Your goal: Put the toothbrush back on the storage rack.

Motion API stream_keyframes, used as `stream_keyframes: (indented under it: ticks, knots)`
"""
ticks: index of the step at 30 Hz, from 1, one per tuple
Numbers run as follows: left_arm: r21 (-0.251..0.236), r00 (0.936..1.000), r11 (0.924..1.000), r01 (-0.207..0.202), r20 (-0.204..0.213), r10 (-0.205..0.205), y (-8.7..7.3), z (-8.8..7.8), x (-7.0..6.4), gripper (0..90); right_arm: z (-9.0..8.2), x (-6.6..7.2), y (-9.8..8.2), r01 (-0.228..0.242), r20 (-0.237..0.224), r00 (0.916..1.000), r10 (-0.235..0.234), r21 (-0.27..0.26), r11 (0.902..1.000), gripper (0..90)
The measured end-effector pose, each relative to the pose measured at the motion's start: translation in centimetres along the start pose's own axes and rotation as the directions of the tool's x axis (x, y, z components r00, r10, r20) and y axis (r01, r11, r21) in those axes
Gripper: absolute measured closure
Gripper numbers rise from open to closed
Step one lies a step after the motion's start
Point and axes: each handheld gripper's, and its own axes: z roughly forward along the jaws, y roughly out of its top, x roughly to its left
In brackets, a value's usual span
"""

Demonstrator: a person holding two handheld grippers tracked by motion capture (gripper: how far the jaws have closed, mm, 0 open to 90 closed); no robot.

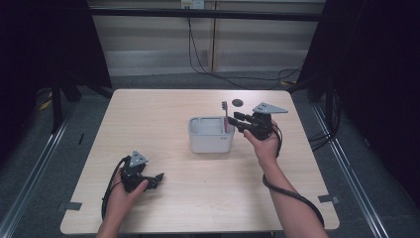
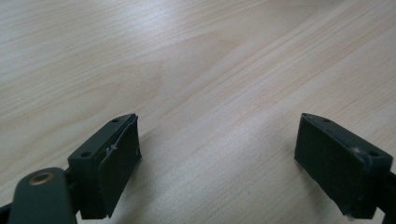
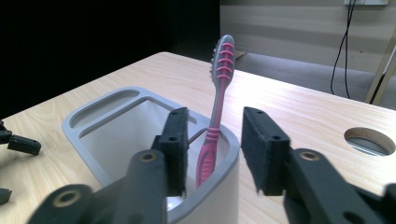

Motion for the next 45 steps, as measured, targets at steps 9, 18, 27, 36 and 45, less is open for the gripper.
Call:
stream_keyframes:
  ticks: [9,18,27,36,45]
  knots:
    - [-0.002,1.0,1.0,0.003,0.0,-0.003,0.0,0.0,0.0,13.7,-0.4,0.1,0.5,0.008,0.017,0.9998,-0.009,0.03,0.9995,33.9]
    - [0.0,1.0,1.0,0.0,0.0,0.0,0.0,0.0,0.0,13.7,-1.2,-0.3,0.6,-0.003,0.019,0.9998,0.002,0.072,0.9974,25.3]
    - [-0.002,1.0,1.0,0.003,0.0,-0.003,0.0,0.0,0.0,13.7,-2.0,-0.4,0.3,-0.001,0.003,1.0,0.0,0.111,0.9939,21.0]
    - [-0.001,1.0,1.0,0.002,0.0,-0.002,0.0,0.0,0.0,13.7,-3.1,-0.5,-0.5,0.013,-0.02,0.9998,-0.01,0.134,0.9909,17.9]
    - [0.0,1.0,1.0,0.0,0.0,0.0,0.0,0.0,0.0,13.6,-4.7,-1.0,-1.6,0.018,-0.042,0.999,-0.011,0.161,0.9868,16.1]
